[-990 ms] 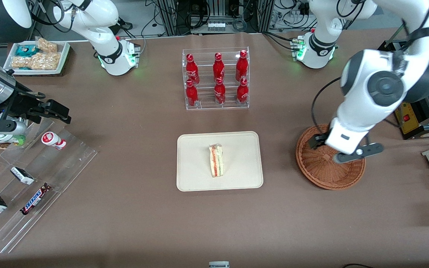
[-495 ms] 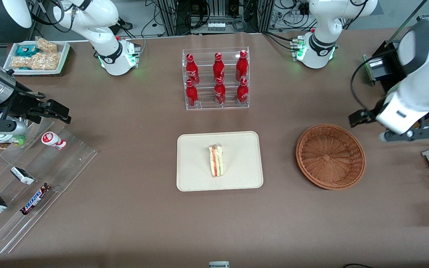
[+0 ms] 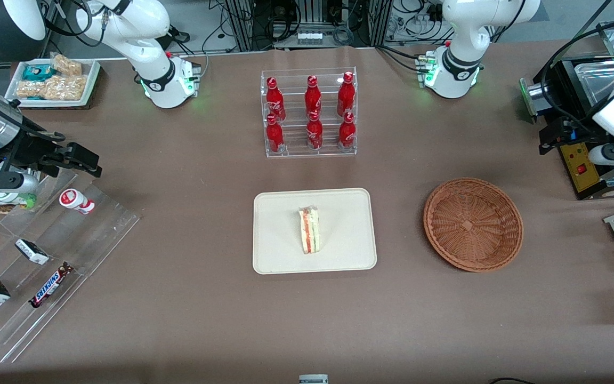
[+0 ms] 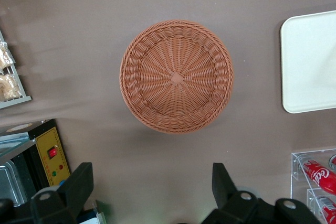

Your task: Place sandwich from basket to tray

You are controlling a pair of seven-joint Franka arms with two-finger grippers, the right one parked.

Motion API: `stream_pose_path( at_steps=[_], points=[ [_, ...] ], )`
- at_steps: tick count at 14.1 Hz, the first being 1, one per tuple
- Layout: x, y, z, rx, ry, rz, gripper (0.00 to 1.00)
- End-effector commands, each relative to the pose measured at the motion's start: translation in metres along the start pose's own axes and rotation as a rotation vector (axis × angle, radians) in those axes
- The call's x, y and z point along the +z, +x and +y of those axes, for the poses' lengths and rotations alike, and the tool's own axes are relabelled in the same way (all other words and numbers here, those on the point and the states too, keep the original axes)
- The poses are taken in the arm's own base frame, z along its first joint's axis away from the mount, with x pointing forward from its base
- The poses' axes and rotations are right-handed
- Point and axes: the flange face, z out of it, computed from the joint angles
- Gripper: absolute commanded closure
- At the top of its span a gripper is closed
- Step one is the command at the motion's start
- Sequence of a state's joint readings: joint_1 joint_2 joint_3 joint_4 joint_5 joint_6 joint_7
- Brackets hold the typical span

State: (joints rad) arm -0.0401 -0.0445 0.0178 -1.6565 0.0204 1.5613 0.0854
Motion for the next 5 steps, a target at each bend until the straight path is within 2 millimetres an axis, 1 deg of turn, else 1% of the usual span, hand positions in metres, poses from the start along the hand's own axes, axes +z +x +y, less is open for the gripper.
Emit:
stream_pose_path(
  at_steps=[1,5],
  points=[
    [0.0045,0.0046,0.0042,0.024,-0.015,-0.018,0.00],
    [0.0104,0.0052,0.0043,0.026,-0.016,-0.030,0.00]
  ],
)
